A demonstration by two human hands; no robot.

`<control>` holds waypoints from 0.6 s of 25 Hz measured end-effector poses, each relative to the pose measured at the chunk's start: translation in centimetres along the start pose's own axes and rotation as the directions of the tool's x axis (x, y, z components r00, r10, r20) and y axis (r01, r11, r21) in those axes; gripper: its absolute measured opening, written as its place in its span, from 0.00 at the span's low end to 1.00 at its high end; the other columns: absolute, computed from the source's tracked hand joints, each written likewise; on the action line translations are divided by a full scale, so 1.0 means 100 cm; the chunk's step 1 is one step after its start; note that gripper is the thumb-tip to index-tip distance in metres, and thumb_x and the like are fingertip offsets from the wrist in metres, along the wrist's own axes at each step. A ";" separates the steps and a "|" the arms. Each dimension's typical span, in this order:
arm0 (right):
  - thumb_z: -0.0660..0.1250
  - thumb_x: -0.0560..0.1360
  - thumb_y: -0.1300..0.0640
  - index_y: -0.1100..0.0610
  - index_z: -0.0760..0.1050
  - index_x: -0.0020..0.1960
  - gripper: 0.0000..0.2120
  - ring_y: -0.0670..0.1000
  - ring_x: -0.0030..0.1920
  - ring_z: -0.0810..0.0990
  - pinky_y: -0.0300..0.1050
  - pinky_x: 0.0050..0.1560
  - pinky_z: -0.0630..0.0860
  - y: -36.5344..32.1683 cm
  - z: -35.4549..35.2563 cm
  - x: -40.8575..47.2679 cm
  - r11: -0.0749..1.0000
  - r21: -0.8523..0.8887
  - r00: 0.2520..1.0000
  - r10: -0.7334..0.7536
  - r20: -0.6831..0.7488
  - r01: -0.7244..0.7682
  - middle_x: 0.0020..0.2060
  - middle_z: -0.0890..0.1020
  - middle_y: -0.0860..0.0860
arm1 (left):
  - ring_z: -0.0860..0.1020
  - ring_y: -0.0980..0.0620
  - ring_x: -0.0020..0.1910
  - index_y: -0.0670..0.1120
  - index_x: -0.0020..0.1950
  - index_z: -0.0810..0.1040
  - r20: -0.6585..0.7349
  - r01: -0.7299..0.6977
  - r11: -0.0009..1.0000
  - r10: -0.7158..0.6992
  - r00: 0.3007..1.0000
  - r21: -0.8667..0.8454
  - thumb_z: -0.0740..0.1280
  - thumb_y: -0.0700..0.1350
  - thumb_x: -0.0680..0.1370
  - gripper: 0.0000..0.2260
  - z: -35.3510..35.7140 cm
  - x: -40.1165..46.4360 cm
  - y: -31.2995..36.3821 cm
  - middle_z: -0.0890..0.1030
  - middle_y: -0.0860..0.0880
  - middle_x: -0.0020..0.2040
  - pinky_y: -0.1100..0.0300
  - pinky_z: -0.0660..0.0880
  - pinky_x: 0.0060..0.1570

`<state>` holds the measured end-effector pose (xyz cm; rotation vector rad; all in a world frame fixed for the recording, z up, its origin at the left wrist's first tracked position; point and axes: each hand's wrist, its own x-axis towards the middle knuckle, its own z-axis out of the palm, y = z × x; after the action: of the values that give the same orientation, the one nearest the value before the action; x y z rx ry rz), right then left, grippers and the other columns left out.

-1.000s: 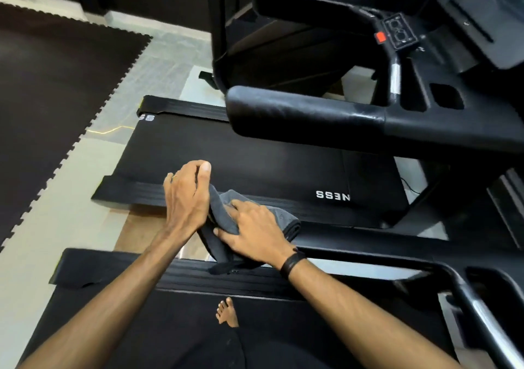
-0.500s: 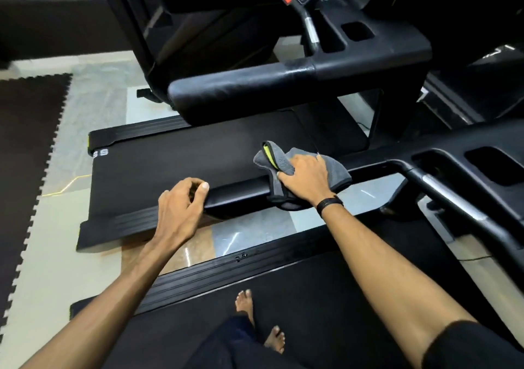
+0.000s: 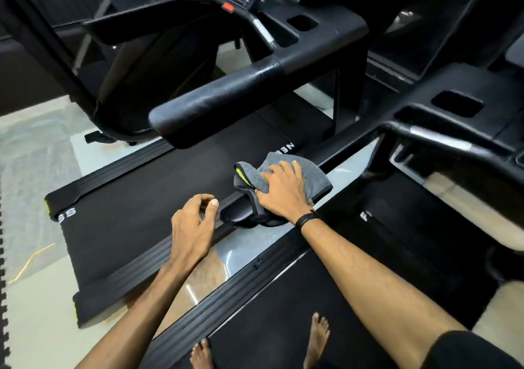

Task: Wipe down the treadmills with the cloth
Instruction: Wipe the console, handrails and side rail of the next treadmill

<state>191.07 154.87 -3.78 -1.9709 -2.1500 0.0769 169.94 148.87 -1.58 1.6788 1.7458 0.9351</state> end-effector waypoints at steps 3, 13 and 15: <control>0.65 0.72 0.42 0.52 0.82 0.61 0.23 0.59 0.69 0.69 0.62 0.76 0.51 -0.047 0.011 -0.017 0.998 0.009 0.997 0.069 -0.033 -0.069 0.60 0.80 0.54 | 0.75 0.60 0.40 0.48 0.55 0.80 0.098 -0.005 1.000 0.007 0.995 -0.023 0.64 0.48 0.82 0.07 -0.027 0.010 -0.026 0.81 0.55 0.44 0.56 0.70 0.47; 0.71 0.73 0.51 0.51 0.73 0.73 0.28 0.60 0.81 0.47 0.70 0.76 0.40 -0.154 0.061 -0.069 0.762 0.538 0.734 0.587 -0.341 -0.359 0.78 0.63 0.53 | 0.77 0.48 0.42 0.46 0.44 0.75 0.435 -0.175 0.983 0.179 0.883 -0.048 0.56 0.48 0.77 0.11 -0.020 0.043 -0.043 0.80 0.50 0.41 0.49 0.74 0.46; 0.73 0.74 0.52 0.49 0.68 0.76 0.32 0.59 0.81 0.44 0.70 0.76 0.44 -0.163 0.069 -0.065 0.669 0.623 0.642 0.693 -0.328 -0.405 0.80 0.57 0.51 | 0.77 0.48 0.42 0.45 0.45 0.76 0.470 -0.190 0.981 0.188 0.863 -0.043 0.57 0.44 0.76 0.08 -0.010 0.053 -0.039 0.80 0.50 0.42 0.50 0.74 0.45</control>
<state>174.22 147.61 -8.26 -1.9478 -0.9480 0.1386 166.27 154.07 -3.59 1.9120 1.2740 0.5308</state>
